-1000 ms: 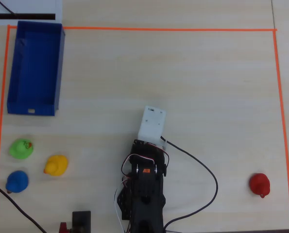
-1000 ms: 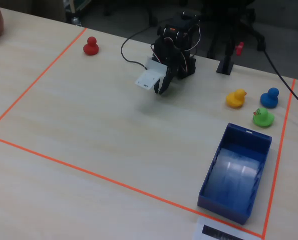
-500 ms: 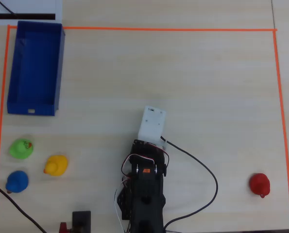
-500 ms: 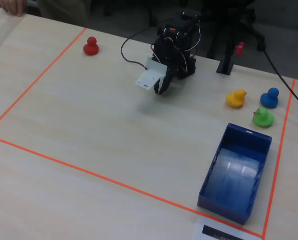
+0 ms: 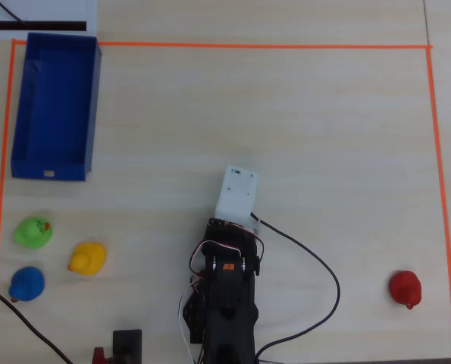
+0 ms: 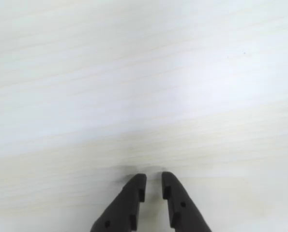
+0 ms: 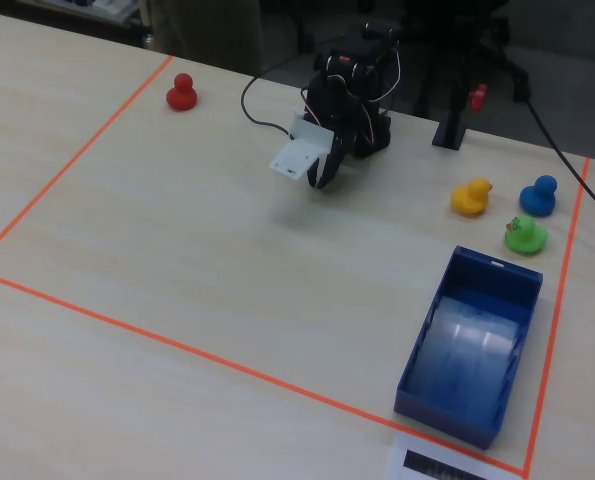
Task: Grasp green duck and put it into box.
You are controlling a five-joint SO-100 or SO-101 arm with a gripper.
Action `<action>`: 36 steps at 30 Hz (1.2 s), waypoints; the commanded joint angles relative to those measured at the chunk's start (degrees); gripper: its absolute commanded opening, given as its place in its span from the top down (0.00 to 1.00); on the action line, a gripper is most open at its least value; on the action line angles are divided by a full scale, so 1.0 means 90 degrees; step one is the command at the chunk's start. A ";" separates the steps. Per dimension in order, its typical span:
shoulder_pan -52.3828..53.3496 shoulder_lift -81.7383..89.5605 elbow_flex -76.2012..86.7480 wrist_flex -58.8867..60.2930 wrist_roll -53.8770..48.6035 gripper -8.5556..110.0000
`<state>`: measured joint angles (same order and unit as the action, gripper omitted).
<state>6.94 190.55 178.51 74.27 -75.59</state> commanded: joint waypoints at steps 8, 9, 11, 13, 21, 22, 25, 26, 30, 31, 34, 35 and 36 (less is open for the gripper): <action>0.0039 -0.0098 -0.0029 0.0098 0.0049 0.92; 0.0039 -0.0098 -0.0029 0.0098 0.0049 0.92; 0.0039 -0.0098 -0.0029 0.0098 0.0049 0.92; 0.0039 -0.0098 -0.0029 0.0098 0.0049 0.92; 0.0039 -0.0098 -0.0029 0.0098 0.0049 0.92; 0.0039 -0.0098 -0.0029 0.0098 0.0049 0.92; 0.0039 -0.0098 -0.0029 0.0098 0.0049 0.92; 0.0039 -0.0098 -0.0029 0.0098 0.0049 0.92; 0.0039 -0.0098 -0.0029 0.0098 0.0049 0.92; 0.0039 -0.0098 -0.0029 0.0098 0.0049 0.92; -0.0098 -0.0098 -0.0029 0.0098 0.0029 0.92; -0.0127 -0.0098 -0.0029 0.0098 0.0000 0.90; -0.0049 -0.0098 -0.0029 0.0098 0.0000 0.86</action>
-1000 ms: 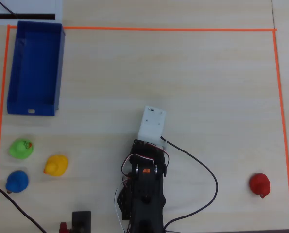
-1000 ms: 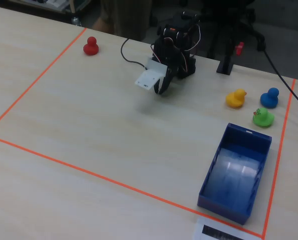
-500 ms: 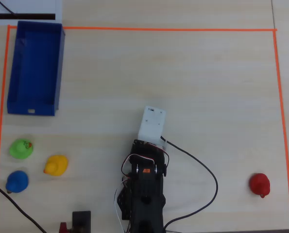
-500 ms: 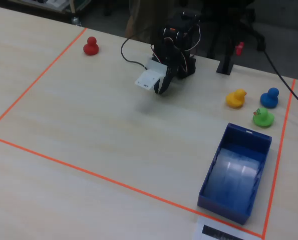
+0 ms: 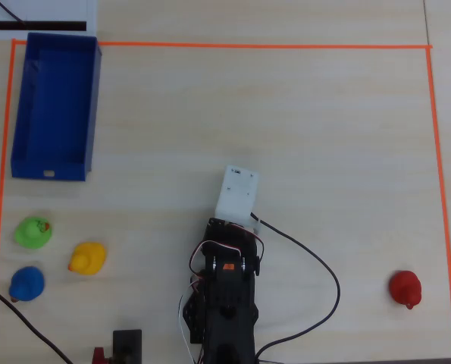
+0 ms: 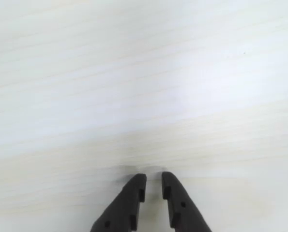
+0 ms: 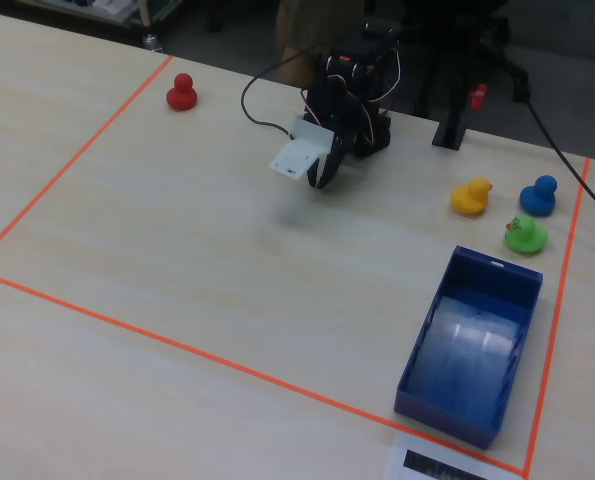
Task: Grasp green duck and put it into box.
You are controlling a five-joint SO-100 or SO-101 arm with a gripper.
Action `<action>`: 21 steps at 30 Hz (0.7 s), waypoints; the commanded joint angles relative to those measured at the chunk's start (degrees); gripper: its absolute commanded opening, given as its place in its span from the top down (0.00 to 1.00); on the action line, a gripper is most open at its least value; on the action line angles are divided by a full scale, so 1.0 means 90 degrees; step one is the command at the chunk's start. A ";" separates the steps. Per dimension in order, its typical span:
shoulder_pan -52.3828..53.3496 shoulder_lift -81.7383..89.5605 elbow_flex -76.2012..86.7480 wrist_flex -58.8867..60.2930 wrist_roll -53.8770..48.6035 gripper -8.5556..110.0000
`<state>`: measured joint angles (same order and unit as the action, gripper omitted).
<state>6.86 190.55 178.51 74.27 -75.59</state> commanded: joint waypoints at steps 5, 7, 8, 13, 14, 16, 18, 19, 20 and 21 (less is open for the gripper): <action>-0.0039 -0.0098 -0.0029 -0.0107 -0.0059 0.82; -0.0107 -0.0098 -0.0029 0.0029 -0.0117 0.87; -0.0107 -0.0098 -0.0029 0.0068 -0.0127 0.90; -0.0098 -0.1016 -0.0928 -0.0332 -0.0156 0.88; -0.0098 -0.1621 -0.1621 -0.0244 -0.0146 0.85; -0.0215 -0.2861 -0.3379 0.0342 -0.0020 0.72; -0.0566 -0.3848 -0.5195 0.1025 0.0459 0.69; -0.0791 -0.4229 -0.6035 0.1338 0.0703 0.68; -0.1084 -0.4609 -0.6816 0.1650 0.0947 0.67; -0.1445 -0.4912 -0.7490 0.1885 0.1240 0.66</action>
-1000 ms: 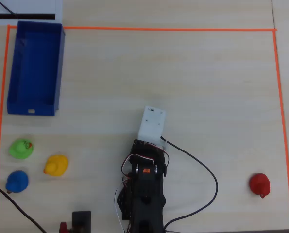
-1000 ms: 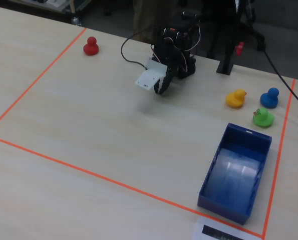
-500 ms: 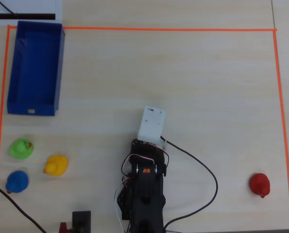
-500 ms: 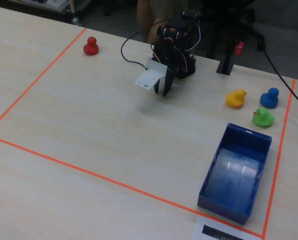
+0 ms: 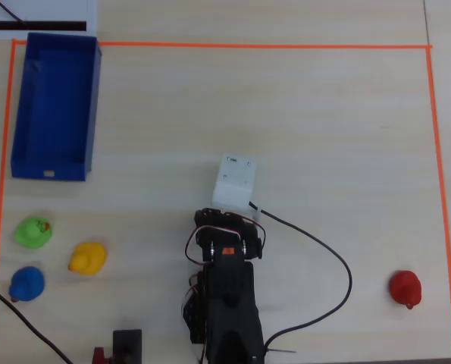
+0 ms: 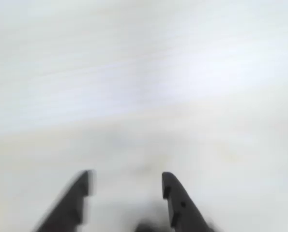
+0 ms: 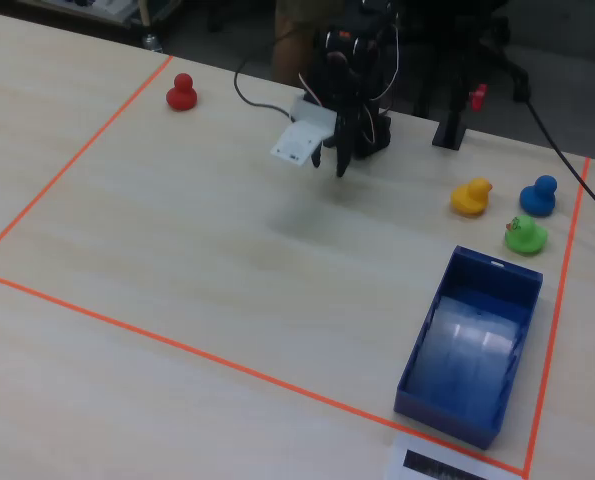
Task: Grasp green duck and put it into box.
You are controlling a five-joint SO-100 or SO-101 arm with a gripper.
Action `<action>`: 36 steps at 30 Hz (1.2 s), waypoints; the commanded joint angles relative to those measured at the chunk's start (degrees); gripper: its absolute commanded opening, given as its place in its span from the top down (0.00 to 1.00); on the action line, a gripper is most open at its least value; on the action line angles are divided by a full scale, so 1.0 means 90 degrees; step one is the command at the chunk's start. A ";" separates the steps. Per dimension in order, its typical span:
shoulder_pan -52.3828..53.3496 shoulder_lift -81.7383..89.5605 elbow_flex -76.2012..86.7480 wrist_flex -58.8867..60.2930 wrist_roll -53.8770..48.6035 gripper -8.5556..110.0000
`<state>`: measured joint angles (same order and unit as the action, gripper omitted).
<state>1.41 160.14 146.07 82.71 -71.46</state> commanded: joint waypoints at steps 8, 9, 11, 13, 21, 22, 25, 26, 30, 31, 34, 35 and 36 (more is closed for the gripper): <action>-0.3291 -0.4385 -0.7822 0.2012 0.3125 0.64; -0.3584 -0.4639 -0.7861 0.2012 0.3301 0.63; -0.4170 -0.5068 -0.7803 0.1914 0.3574 0.61; -0.4785 -0.5352 -0.7686 0.1650 0.3760 0.60; -0.6270 -0.6514 -0.7725 0.0820 0.4062 0.59; -0.6318 -0.6631 -0.7734 0.0723 0.4053 0.59; -0.6357 -0.6982 -0.7744 0.0371 0.4014 0.59; -0.6377 -0.7080 -0.7715 0.0244 0.4004 0.59; -0.6582 -0.7305 -0.7246 -0.0537 0.4131 0.59; -0.6641 -0.7354 -0.7100 -0.0742 0.4160 0.59; -0.6777 -0.7402 -0.6816 -0.1279 0.4297 0.59; -0.6846 -0.7402 -0.6797 -0.1348 0.4346 0.59; -0.6934 -0.7383 -0.6797 -0.1406 0.4385 0.59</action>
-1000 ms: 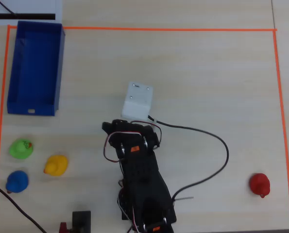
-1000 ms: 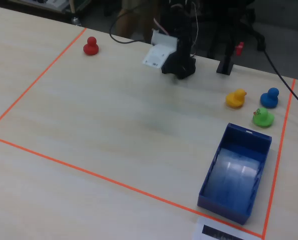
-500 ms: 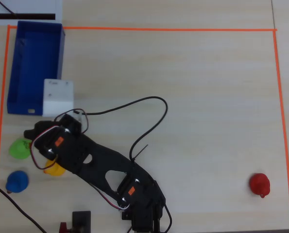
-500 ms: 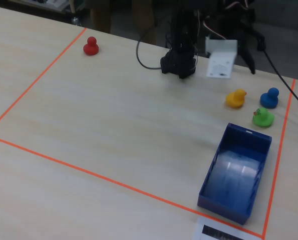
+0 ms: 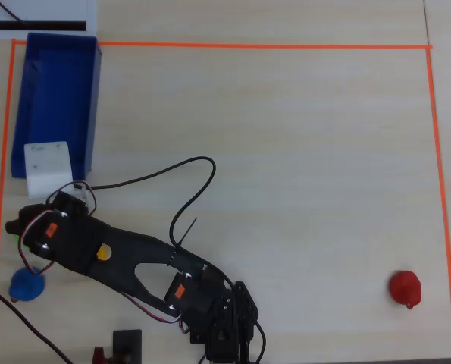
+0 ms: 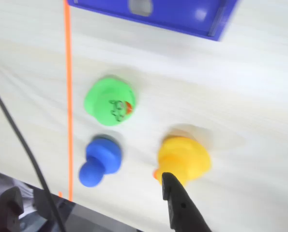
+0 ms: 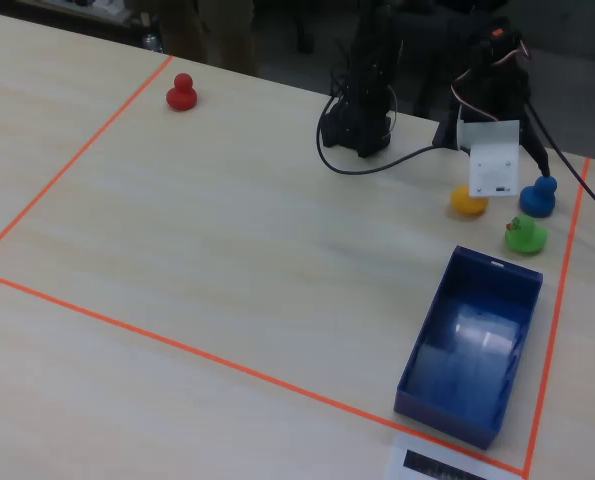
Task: Grasp green duck and put it into box.
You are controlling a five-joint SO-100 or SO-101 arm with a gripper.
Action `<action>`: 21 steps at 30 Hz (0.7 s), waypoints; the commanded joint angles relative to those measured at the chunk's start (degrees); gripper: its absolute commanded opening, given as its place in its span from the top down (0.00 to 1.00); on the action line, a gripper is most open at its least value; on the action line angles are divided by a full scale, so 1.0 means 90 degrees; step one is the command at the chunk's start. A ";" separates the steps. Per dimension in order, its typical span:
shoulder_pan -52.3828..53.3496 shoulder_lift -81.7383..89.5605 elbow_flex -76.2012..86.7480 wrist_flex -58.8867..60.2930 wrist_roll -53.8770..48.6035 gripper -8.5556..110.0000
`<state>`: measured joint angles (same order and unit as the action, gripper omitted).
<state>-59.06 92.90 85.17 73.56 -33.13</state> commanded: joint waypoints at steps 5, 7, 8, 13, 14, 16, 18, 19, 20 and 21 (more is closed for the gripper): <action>-0.0449 0.0156 0.0010 -0.0771 0.0410 0.59; -0.0518 0.0225 0.0303 -0.1094 0.0459 0.59; -0.0547 0.0254 0.0469 -0.1318 0.0469 0.59; -0.0645 -0.0098 0.0703 -0.2012 0.0293 0.59; -0.0645 -0.0156 0.0762 -0.2090 0.0176 0.59; -0.0625 -0.0195 0.0938 -0.2246 -0.0068 0.59; -0.0557 -0.0195 0.1152 -0.2393 -0.0273 0.59; -0.0518 -0.0195 0.1270 -0.2471 -0.0391 0.60; -0.0459 -0.0195 0.1387 -0.2578 -0.0459 0.60; -0.0400 -0.0195 0.1484 -0.2666 -0.0527 0.60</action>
<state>-64.34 90.35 97.29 52.65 -35.68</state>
